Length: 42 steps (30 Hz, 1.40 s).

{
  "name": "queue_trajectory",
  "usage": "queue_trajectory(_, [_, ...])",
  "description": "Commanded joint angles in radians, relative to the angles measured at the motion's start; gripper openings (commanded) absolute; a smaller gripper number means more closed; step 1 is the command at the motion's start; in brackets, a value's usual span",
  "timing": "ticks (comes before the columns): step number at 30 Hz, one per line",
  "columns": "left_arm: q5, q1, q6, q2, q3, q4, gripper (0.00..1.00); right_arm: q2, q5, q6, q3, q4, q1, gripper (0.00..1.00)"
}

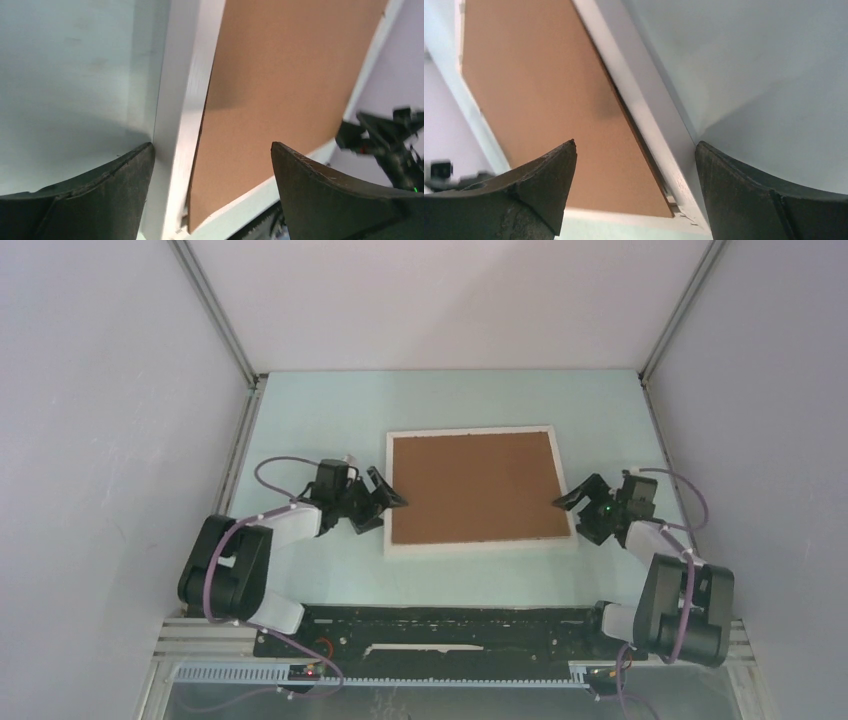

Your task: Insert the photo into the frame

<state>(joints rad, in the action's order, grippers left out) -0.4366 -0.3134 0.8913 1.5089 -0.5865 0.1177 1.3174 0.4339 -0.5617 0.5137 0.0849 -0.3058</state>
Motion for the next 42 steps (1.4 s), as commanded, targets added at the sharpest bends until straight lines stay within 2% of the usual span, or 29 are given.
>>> queue_trajectory(1, [0.190, 0.070, -0.106, -0.150, -0.010, -0.274, 0.95, -0.092, 0.088, -0.128, -0.087, 0.068, 0.159, 0.94])
queue_trajectory(5, [0.195, 0.063, -0.056, -0.334, 0.116, -0.323, 0.94, -0.087, 0.073, -0.083, -0.101, 0.041, 0.186, 0.93])
queue_trajectory(8, [0.214, 0.062, -0.026, -0.460, 0.202, -0.353, 0.90, -0.048, 0.130, -0.017, -0.089, 0.024, 0.164, 0.89])
queue_trajectory(11, [0.278, 0.068, -0.015, -0.542, 0.225, -0.388, 0.88, -0.005, 0.206, 0.009, -0.078, -0.007, 0.173, 0.83])
queue_trajectory(13, [0.272, 0.080, -0.008, -0.562, 0.227, -0.370, 0.83, 0.014, 0.219, 0.030, -0.062, 0.018, 0.192, 0.80])
queue_trajectory(16, [0.255, 0.090, -0.006, -0.524, 0.212, -0.357, 0.75, 0.020, 0.221, 0.057, -0.057, 0.045, 0.203, 0.77])
queue_trajectory(20, [0.232, 0.105, 0.011, -0.480, 0.221, -0.298, 0.74, 0.030, 0.232, 0.068, -0.050, 0.052, 0.204, 0.69])
queue_trajectory(23, [0.181, 0.146, 0.036, -0.454, 0.229, -0.225, 0.87, 0.034, 0.239, 0.066, -0.049, 0.047, 0.211, 0.65])
queue_trajectory(25, [0.155, 0.184, 0.055, -0.441, 0.241, -0.179, 0.90, 0.034, 0.239, 0.066, -0.049, 0.046, 0.214, 0.64])
queue_trajectory(30, [0.110, 0.255, 0.068, -0.375, 0.248, -0.088, 0.83, 0.044, 0.245, 0.069, -0.043, 0.042, 0.215, 0.60])
queue_trajectory(37, [0.118, 0.261, 0.054, -0.298, 0.232, -0.050, 0.78, 0.047, 0.246, 0.074, -0.040, 0.042, 0.223, 0.57])
queue_trajectory(42, [0.137, 0.292, 0.050, -0.258, 0.246, -0.029, 0.69, 0.047, 0.243, 0.076, -0.040, 0.046, 0.230, 0.56])
